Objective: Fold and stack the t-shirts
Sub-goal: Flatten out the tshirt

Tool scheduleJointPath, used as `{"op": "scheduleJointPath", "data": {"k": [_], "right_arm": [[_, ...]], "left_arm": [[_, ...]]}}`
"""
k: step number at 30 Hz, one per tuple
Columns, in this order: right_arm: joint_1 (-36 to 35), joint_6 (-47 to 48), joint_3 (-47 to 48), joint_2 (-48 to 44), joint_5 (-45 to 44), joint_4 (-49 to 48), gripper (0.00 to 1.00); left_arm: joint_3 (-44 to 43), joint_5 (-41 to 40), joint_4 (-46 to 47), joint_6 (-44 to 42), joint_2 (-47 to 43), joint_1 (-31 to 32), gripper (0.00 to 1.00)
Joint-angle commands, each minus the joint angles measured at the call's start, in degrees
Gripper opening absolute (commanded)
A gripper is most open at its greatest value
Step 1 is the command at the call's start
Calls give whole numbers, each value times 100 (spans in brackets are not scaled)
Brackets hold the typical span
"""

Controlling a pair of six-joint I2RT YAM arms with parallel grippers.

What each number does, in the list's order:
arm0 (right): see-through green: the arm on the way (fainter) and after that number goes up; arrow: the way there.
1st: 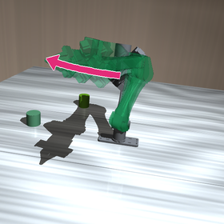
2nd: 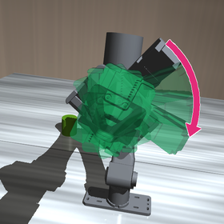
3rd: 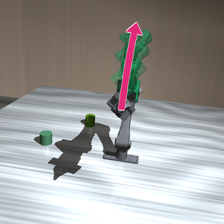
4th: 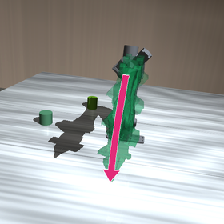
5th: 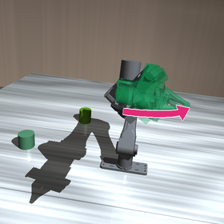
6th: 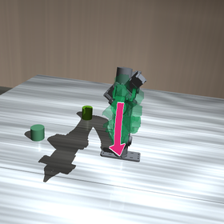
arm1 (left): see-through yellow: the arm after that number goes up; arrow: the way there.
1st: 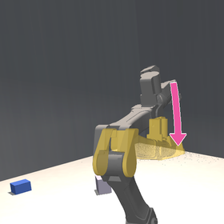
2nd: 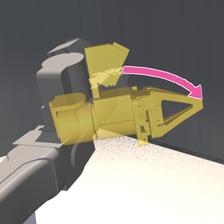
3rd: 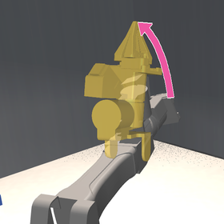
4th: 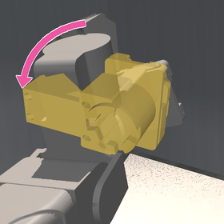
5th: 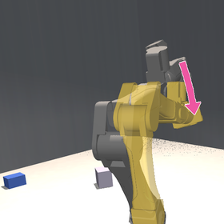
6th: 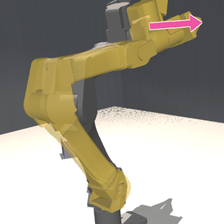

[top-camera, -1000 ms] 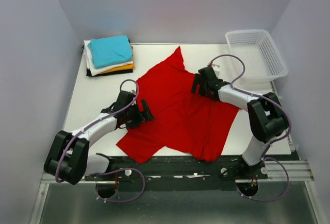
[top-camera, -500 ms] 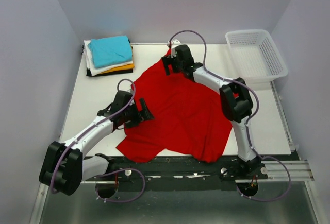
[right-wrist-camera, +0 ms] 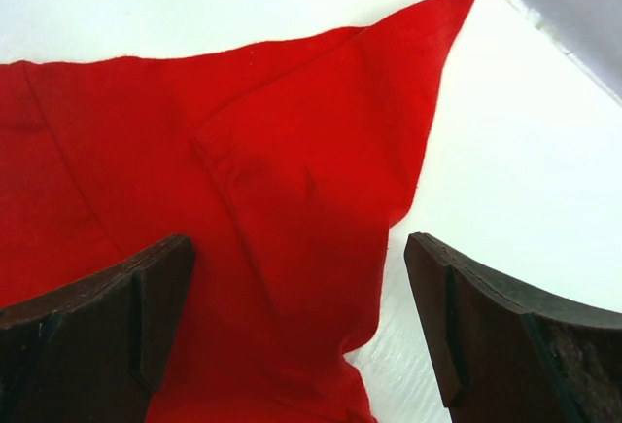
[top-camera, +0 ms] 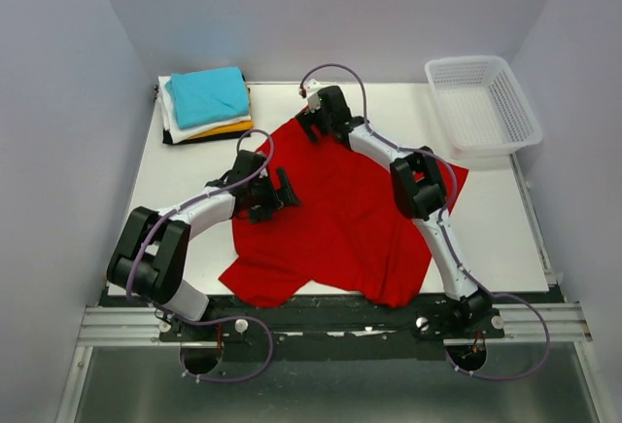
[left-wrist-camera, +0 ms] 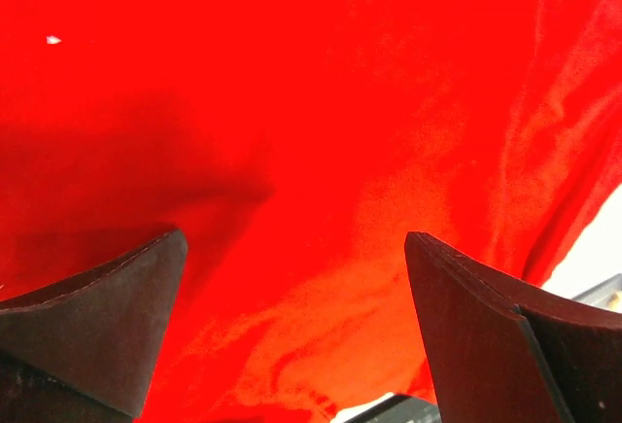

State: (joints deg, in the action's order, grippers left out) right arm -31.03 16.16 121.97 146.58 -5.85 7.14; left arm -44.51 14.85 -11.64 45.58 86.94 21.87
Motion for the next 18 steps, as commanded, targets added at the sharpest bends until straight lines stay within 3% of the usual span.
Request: {"op": "scheduleJointPath", "data": {"k": [1, 8, 18], "right_arm": [[10, 434, 275, 397, -536, -35, 100], [43, 564, 502, 505, -1121, -410, 100], [285, 657, 532, 452, -909, -625, 100]], "left_arm": [[127, -147, -206, 32, 112, 9, 99], [494, -64, -387, -7, 96, 2, 99], [704, -367, -697, 12, -171, -32, 99]]}}
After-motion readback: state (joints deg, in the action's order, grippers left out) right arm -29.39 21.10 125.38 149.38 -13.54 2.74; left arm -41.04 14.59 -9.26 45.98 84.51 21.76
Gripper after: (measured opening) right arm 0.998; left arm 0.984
